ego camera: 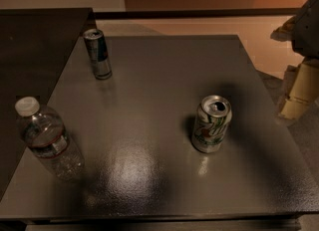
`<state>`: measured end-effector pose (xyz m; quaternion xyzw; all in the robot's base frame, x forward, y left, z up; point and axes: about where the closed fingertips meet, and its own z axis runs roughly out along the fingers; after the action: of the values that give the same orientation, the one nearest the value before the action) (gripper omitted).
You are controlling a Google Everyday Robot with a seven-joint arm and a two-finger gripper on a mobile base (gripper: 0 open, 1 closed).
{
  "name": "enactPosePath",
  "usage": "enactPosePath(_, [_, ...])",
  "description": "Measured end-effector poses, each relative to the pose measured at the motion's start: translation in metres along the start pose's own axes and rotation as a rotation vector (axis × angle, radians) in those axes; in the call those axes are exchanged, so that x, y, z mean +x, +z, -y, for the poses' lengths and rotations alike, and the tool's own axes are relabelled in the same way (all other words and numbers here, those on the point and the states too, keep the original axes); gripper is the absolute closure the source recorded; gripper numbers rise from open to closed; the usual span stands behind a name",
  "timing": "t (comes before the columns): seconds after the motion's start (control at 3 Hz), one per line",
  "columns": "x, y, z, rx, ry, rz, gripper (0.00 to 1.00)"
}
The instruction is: Move 7up can near water bottle
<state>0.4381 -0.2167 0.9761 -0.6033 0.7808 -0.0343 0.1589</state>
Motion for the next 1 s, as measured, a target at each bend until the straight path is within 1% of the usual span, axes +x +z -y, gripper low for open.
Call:
enactPosePath(0.33, [0.000,0.000,0.000,0.000,0.000,0.000,0.00])
enactPosePath(0.67, [-0.005,0.006,-0.004,-0.034,-0.014,0.050,0.00])
enactPosePath(1.0, [-0.021,0.022,-0.015,-0.089,-0.049,0.119,0.00])
